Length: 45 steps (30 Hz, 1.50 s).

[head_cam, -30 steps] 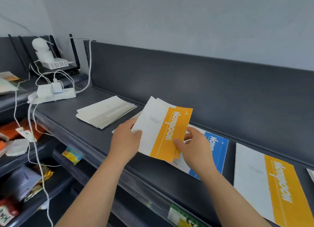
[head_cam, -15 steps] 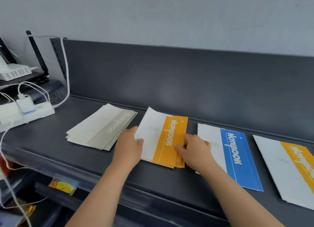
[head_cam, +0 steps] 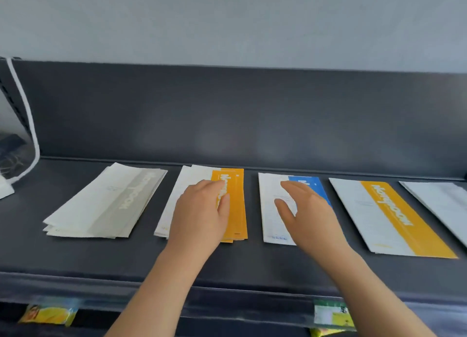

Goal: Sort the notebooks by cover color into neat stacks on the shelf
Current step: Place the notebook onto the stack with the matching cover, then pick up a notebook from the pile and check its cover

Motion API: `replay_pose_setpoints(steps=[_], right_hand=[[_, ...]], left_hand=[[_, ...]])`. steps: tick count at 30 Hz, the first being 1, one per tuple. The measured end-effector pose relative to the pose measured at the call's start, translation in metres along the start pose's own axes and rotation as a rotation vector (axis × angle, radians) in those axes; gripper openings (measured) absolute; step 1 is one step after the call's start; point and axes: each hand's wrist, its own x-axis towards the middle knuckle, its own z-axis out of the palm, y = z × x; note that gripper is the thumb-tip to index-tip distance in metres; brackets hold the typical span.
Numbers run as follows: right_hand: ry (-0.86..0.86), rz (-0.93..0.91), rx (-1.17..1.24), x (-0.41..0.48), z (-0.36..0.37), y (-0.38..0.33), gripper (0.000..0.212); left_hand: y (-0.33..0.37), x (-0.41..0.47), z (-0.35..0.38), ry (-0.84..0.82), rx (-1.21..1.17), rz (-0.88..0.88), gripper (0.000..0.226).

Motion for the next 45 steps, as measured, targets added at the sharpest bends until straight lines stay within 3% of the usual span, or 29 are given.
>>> replay_pose_setpoints(steps=[9, 15, 21, 26, 45], right_hand=[[0.151, 0.121, -0.074, -0.051, -0.074, 0.094, 0.042], [0.210, 0.202, -0.085, -0.092, -0.137, 0.179, 0.028], [0.232, 0.237, -0.139, -0.131, -0.206, 0.271, 0.032], [0.232, 0.273, -0.155, -0.152, -0.246, 0.335, 0.040], [0.428, 0.443, -0.102, -0.120, -0.347, 0.525, 0.031]], left_hand=[[0.108, -0.018, 0.044, -0.069, -0.102, 0.181, 0.036], [0.204, -0.043, 0.087, -0.108, -0.177, 0.247, 0.036], [0.308, -0.068, 0.136, -0.125, -0.225, 0.266, 0.029], [0.375, -0.084, 0.172, -0.167, -0.269, 0.262, 0.035], [0.557, -0.030, 0.290, -0.246, -0.344, 0.435, 0.022]])
